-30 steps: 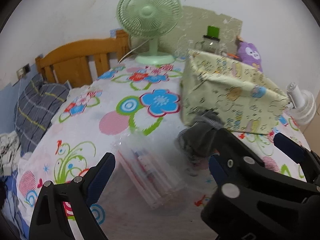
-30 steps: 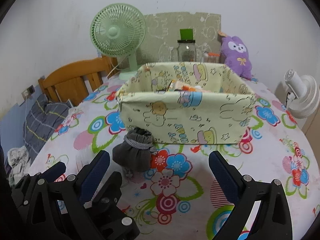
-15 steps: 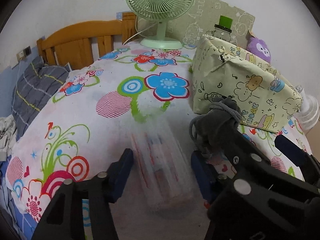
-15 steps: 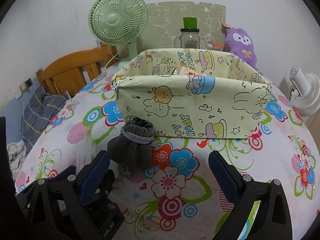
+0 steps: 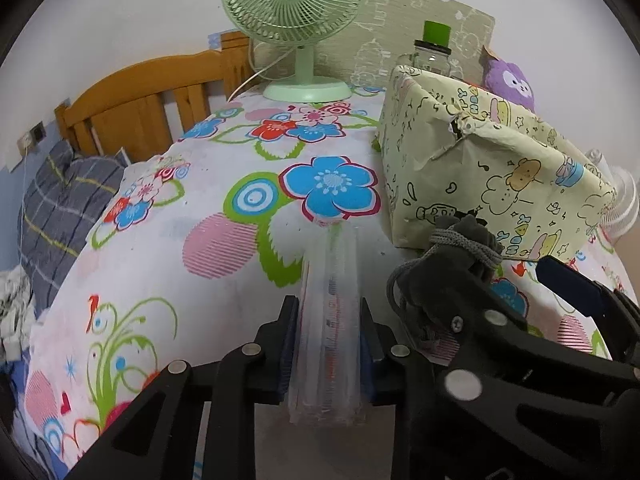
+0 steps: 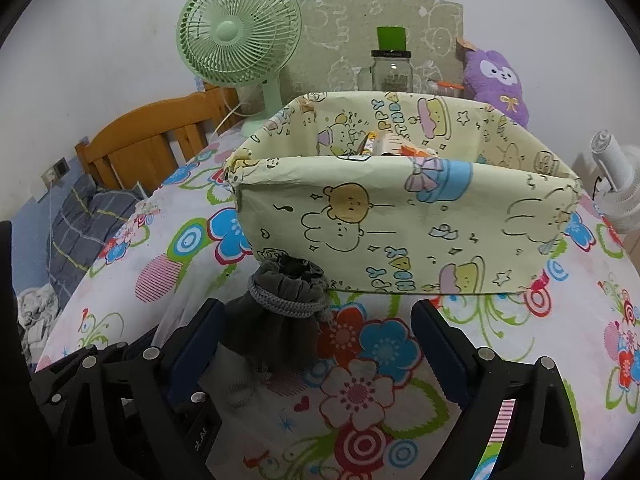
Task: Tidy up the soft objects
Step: 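Grasp the grey drawstring pouch with the right gripper while the left grasps the clear tube pack, then lift and carry the grey pouch and clear tube pack over the fabric box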
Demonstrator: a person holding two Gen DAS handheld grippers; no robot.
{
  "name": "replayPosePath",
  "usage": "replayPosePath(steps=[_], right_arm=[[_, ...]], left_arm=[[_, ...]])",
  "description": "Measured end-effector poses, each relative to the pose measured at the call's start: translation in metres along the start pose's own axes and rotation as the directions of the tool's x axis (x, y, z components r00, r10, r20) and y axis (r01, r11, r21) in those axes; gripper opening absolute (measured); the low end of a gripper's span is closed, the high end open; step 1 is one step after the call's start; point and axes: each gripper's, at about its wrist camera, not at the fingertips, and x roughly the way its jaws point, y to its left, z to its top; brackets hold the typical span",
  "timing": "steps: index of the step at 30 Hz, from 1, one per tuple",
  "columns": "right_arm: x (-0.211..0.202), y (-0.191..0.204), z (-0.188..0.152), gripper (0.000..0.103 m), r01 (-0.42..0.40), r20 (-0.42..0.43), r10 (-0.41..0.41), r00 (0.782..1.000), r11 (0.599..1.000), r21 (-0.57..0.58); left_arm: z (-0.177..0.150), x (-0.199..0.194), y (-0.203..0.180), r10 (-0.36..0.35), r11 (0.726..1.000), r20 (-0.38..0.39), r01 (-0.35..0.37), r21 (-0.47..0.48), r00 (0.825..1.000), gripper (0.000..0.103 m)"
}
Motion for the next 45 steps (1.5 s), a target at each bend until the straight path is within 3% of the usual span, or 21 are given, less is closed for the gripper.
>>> replayPosePath(steps=[8,13,19,45], right_arm=[[0.014,0.006,0.004,0.078,-0.041,-0.039,0.041,0.998,0.999,0.003],[0.017,0.004,0.003,0.053,-0.085,-0.072,0.086,0.994,0.996,0.012],[0.007,0.001,-0.001,0.049,-0.054,-0.057,0.054,0.997,0.999,0.005],[-0.073,-0.054,-0.011,0.048,0.052,0.068,-0.058,0.996,0.995,0.088]], left_arm=[[0.004,0.006,0.002,-0.013,1.000,-0.011,0.014,0.023,1.000,0.026],[0.004,0.005,-0.001,-0.020,0.999,-0.013,0.020,0.038,1.000,0.026],[0.001,-0.001,-0.007,-0.020,0.998,-0.006,0.020,0.058,1.000,0.026],[-0.006,-0.053,-0.068,-0.108,0.987,0.070,0.099,0.123,0.992,0.026]])
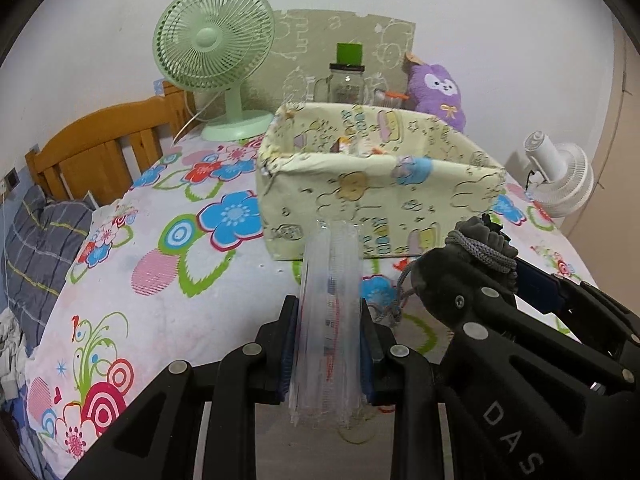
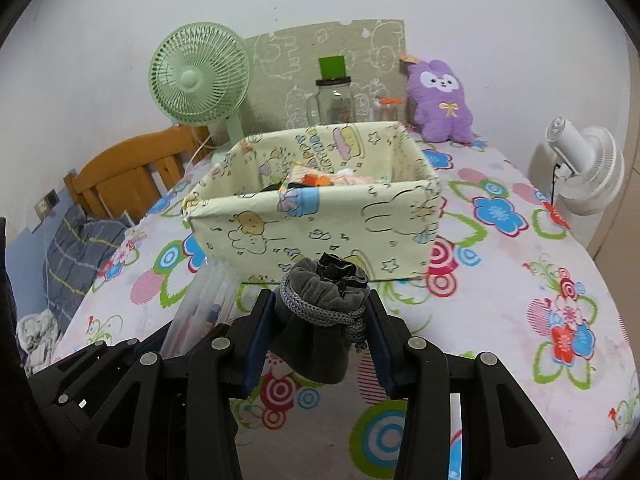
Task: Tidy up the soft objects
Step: 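Lift and carry the grey pouch and clear tube pack over the fabric box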
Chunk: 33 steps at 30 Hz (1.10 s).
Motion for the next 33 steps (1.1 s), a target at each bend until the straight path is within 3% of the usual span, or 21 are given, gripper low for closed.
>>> replayPosePath(steps=[33], right_arm=[[-0.086,-0.016,0.048,0.048,0.030,0.166,-0.035,0.986,0.999,0.036]], left_arm=[[0.049,-0.074,-0.034,-0.034,0.998,0.179,0.025,0.057,0.983,0.026]])
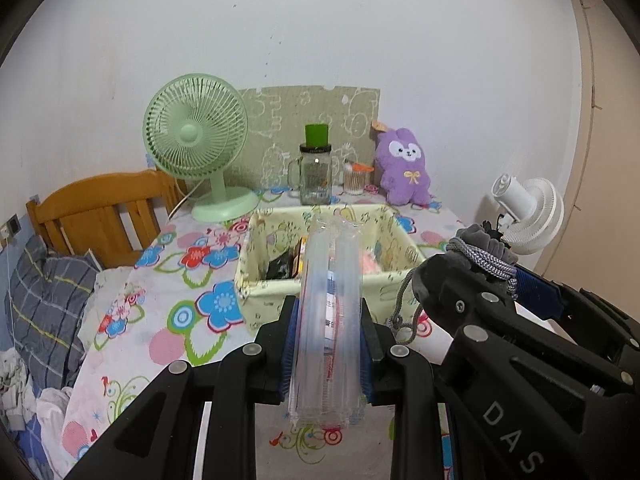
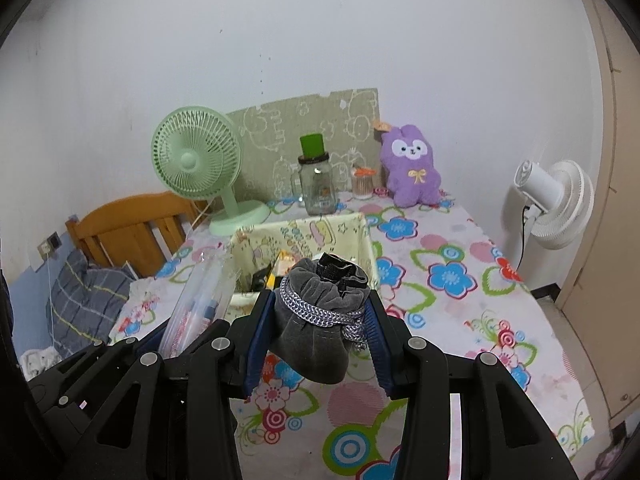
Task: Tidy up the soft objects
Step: 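Lift and carry the grey pouch and clear tube pack over the fabric box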
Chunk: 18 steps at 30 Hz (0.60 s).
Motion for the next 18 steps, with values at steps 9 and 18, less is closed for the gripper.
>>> replayPosePath(steps=[9,18], right_arm=[[-0.013,-0.004,0.018,0.048,0.003,0.038,-0.003,0.999,1.000,0.007],[-0.018,-0.007,0.036,0.048,0.006,0.069,-0.006,0.998,1.000,0.006]], left_arm=[[0.018,-0.010,-0.006,-0.010,1.000,0.040,0.009,0.016,0.999,0.026],[0.036,-0.012,-0.010,-0.015,1.000,0.072,0.013,0.023,0.997,0.026]])
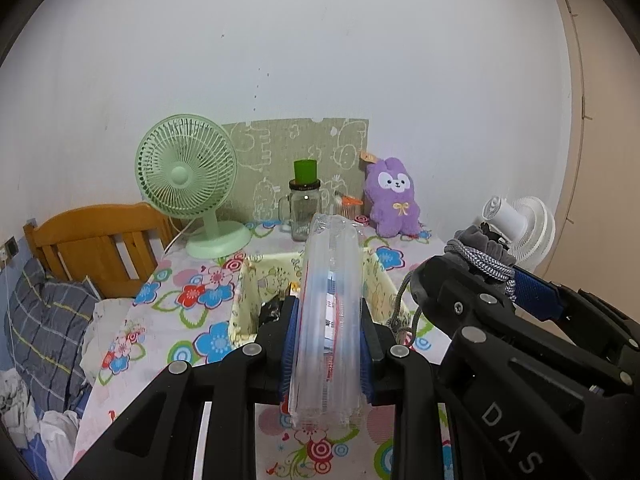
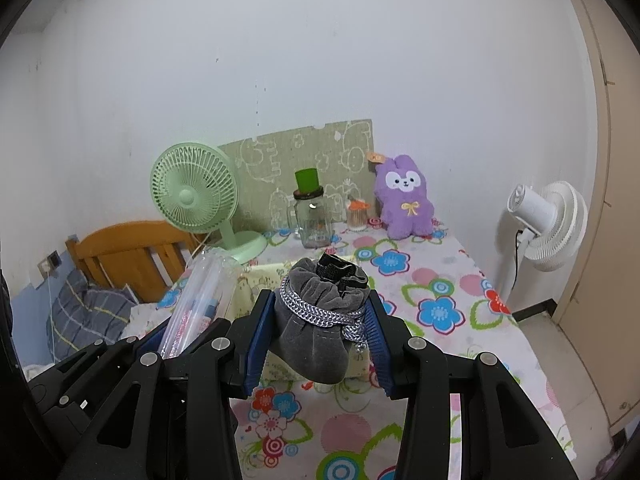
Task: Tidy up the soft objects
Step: 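Lift and carry the grey pouch and clear tube pack over the fabric box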
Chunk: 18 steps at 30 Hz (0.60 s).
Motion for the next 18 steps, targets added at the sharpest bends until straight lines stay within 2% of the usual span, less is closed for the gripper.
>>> replayPosePath(steps=[9,18], right_arm=[[0.012,-0.002,0.013,0.048,-0.001,0.012,0.001,1.000,1.000,-0.003],[0.038,-0.004,0.020,0.048,-0.001,-0.006,0.001,1.000,1.000,-0.005]], left_arm=[[0.013,0.010,-0.001,0.011,1.000,0.016,-0.011,0.003,1.000,0.026],[0.020,0.033,0.003,0.021,1.000,-0.002,-0.021,-0.005,1.000,0.026]])
